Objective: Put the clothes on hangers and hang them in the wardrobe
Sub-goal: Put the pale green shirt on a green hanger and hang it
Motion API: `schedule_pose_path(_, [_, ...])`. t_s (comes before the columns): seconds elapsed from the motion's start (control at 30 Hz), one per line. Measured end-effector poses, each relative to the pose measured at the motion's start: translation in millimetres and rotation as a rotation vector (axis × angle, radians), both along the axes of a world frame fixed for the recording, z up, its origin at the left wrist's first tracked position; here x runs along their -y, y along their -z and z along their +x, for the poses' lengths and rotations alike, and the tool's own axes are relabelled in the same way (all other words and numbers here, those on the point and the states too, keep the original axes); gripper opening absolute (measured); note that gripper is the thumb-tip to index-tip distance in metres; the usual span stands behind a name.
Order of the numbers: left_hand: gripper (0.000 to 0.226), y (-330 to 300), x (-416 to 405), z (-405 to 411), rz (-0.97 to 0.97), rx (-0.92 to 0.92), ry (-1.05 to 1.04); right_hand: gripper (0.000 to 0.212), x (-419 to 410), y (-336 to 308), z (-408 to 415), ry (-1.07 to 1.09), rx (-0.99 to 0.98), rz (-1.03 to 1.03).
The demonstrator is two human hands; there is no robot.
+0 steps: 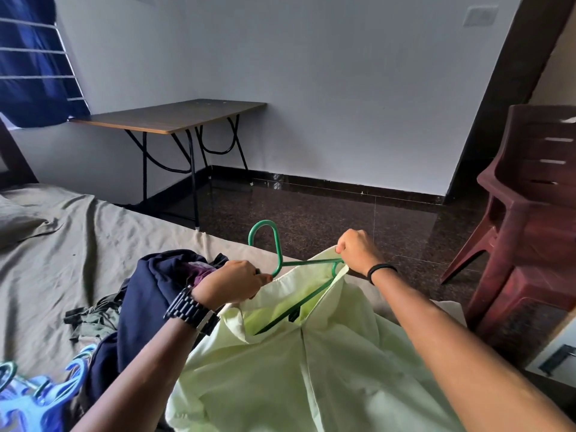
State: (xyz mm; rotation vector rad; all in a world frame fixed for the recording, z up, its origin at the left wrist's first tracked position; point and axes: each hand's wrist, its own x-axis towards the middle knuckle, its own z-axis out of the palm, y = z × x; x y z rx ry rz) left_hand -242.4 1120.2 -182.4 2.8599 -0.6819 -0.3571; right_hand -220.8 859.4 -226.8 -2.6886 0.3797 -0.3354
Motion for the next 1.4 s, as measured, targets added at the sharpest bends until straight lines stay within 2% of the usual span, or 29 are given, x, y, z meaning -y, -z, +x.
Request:
schedule_pose_path(0.1, [0.048, -2.0, 5.1, 2.3, 0.021, -0.032, -0.024, 0.029, 1.1, -3.6, -8.9, -0.022, 0.085, -0.026])
schedule_pose_path(0.23, [0.045, 2.5, 11.6, 5.4, -0.076, -0.072, -0.122, 0.028, 1.1, -13.2, -17.2, -0.085, 0.177, -0.08])
schedule_pose_path(0.33, [0.046, 10.6, 16.5, 1.7, -0.198, 0.026, -0.123, 0.026, -4.2, -27.9, -25.3, -0.133, 0.281, -0.116])
schedule_pose_path(0.5, [0.044, 0.1, 21.3, 0.0, -0.553, 0.175, -0.337, 0.025, -16.0, -50.3, -55.9, -0.201, 0.477, -0.044])
schedule_pose_path(0.67, [0.037, -32.5, 34.1, -13.0, -0.77, 0.17, -0.355, 0.032, -16.6, -52.8, -95.2, -0.287, 0.471, -0.107])
schedule_pose_path(0.8, [0.035, -60.0, 54.2, -39.6, -0.833, 0.279, -0.32, 0.032, 1.2, -76.6, -121.9, -0.308, 0.454, -0.108])
schedule_pose_path(0.9, [0.031, -90.8, 71.3, -65.0, -0.846, 0.429, -0.252, 0.035, 21.0, -116.0, -143.1, -0.261, 0.46, 0.012])
schedule_pose_path(1.0, [0.029, -124.3, 90.1, -89.8, -0.892, 0.585, -0.132, 0.043, 37.3, -162.0, -169.9, -0.185, 0.535, 0.279])
schedule_pose_path(1.07, [0.029, -149.9, 102.3, -103.6, -0.916, 0.707, -0.058, 0.038, 47.5, -194.8, -187.5, -0.124, 0.584, 0.472])
schedule_pose_path(1.1, [0.03, -162.8, 107.2, -110.0, -0.92, 0.763, -0.023, 0.03, 54.0, -210.1, -195.5, -0.094, 0.581, 0.481])
schedule_pose_path(1.17, [0.029, -192.5, 117.0, -121.5, -0.926, 0.838, 0.031, 0.019, 68.4, -246.9, -217.7, -0.052, 0.561, 0.236])
schedule_pose_path(1.27, [0.026, -226.7, 126.5, -133.8, -1.006, 0.834, 0.074, 0.015, 88.9, -300.8, -253.7, -0.072, 0.506, -0.126])
schedule_pose_path(1.33, [0.025, -243.8, 132.8, -145.6, -1.05, 0.837, 0.103, 0.016, 105.2, -333.4, -271.1, -0.098, 0.429, -0.203])
schedule_pose_path(1.4, [0.025, -266.2, 136.4, -159.1, -1.061, 0.898, 0.134, 0.023, 117.1, -360.9, -287.4, -0.186, 0.332, -0.103])
